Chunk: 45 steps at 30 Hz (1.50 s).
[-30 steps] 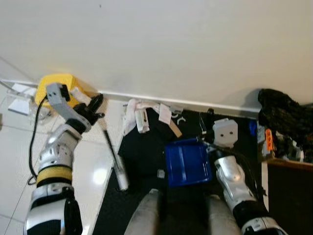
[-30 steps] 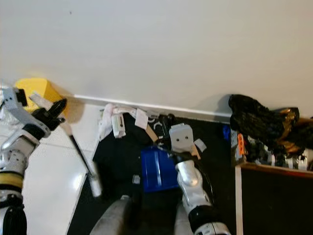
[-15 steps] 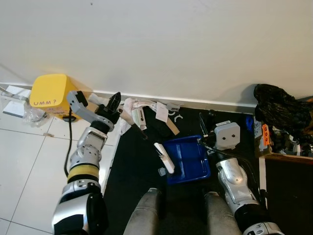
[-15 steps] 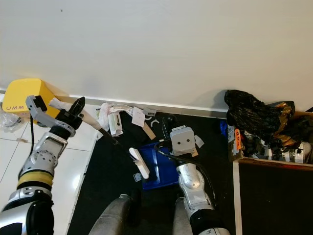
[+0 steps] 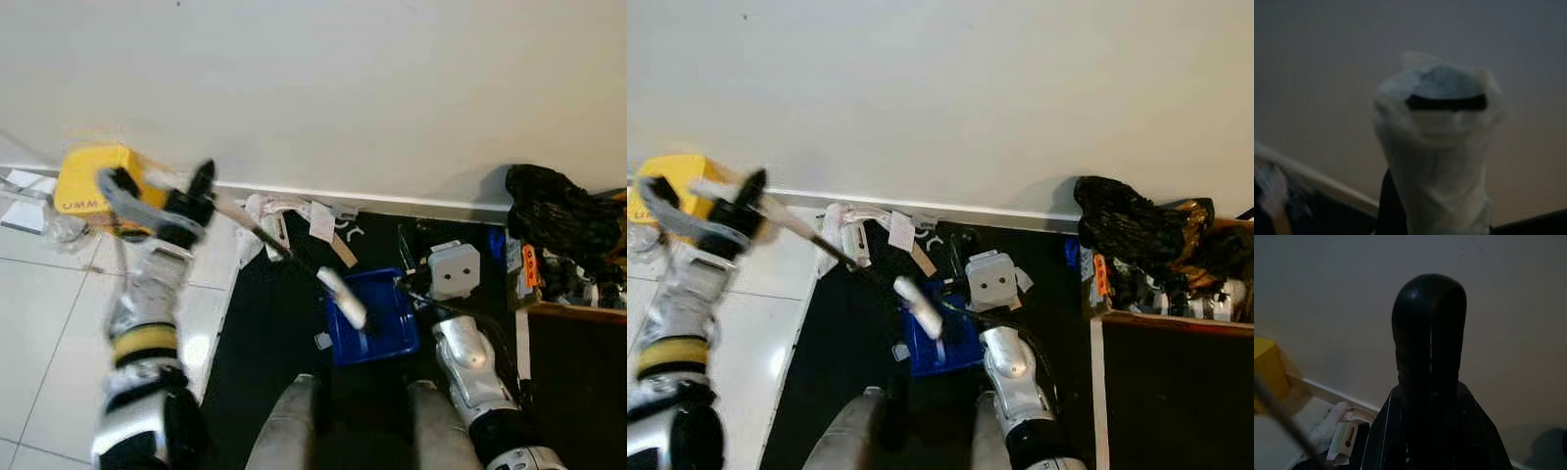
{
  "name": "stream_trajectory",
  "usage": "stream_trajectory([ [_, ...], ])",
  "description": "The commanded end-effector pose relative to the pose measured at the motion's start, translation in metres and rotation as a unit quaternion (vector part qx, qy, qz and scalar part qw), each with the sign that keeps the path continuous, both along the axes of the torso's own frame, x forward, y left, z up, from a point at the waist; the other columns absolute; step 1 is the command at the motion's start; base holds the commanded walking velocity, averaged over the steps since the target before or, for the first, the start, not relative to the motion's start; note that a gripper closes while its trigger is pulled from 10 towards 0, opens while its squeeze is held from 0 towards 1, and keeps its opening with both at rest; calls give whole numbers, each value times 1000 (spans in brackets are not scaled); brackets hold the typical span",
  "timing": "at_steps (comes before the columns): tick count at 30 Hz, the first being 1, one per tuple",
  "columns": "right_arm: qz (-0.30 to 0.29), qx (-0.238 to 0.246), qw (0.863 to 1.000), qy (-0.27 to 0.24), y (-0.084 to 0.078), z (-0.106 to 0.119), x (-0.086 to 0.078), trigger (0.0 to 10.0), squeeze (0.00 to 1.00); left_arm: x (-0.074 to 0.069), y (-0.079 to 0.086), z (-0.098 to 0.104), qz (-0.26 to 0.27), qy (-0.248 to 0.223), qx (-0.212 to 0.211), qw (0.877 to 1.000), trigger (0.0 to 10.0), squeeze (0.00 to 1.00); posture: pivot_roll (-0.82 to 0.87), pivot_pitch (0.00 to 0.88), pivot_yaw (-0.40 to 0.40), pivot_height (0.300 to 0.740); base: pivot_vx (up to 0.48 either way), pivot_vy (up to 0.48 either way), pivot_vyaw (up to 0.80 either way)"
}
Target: Sweep floor
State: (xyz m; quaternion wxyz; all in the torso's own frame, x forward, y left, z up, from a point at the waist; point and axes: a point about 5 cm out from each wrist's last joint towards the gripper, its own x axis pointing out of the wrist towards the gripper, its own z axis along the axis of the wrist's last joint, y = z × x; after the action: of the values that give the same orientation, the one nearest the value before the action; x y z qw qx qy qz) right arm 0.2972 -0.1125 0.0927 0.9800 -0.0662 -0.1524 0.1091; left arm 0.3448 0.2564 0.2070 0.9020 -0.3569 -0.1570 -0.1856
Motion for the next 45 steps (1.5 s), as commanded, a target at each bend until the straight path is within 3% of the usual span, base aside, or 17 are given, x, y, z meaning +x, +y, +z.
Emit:
stream_trajectory([
  [1,5,4,994,105,7,-39,-14,10000,0,-9,13,0,-5,-1,62,998,10000,0,138,418,140,740,0,0,0],
  [6,6,4,994,106,6,-39,-15,10000,0,-22,37,-21,19,49,130,990,10000,0,140,421,136,740,0,0,0],
  [12,7,0,994,109,5,-42,-18,10000,0,-23,41,-35,53,69,166,982,10000,0,125,423,128,740,0,0,0],
  [24,7,-6,995,102,3,-38,-16,10000,0,-25,22,-83,40,125,145,981,10000,0,89,426,124,740,0,0,0],
  [28,7,-8,995,103,1,-39,-18,10000,0,-23,14,-92,44,130,101,985,10000,0,80,428,122,740,0,0,0],
  [29,7,-9,995,103,0,-39,-19,10000,0,-20,6,-93,46,128,47,990,10000,0,76,429,122,740,0,0,0],
  [30,7,-9,995,103,0,-39,-19,10000,0,-20,6,-93,46,128,47,990,10000,0,76,429,122,740,0,0,0],
  [32,7,-9,995,104,0,-39,-19,10000,0,-16,-4,-93,43,123,-21,991,10000,0,73,429,123,740,0,0,0],
  [33,7,-9,995,104,0,-39,-19,10000,0,-16,-4,-93,43,123,-21,991,10000,0,73,429,123,740,0,0,0],
  [36,6,-8,995,102,1,-39,-19,10000,0,-10,-24,-92,46,120,-160,979,10000,0,71,427,127,740,0,0,0],
  [40,6,-8,995,101,1,-38,-19,10000,0,-7,-37,-90,37,115,-203,972,10000,0,69,428,128,740,0,0,0],
  [42,6,-8,995,101,2,-37,-19,10000,0,-3,-56,-83,14,103,-231,967,10000,0,71,430,128,740,0,0,0],
  [45,6,-8,995,102,2,-37,-19,10000,0,-1,-64,-79,3,100,-243,965,10000,0,73,433,128,740,0,0,0],
])
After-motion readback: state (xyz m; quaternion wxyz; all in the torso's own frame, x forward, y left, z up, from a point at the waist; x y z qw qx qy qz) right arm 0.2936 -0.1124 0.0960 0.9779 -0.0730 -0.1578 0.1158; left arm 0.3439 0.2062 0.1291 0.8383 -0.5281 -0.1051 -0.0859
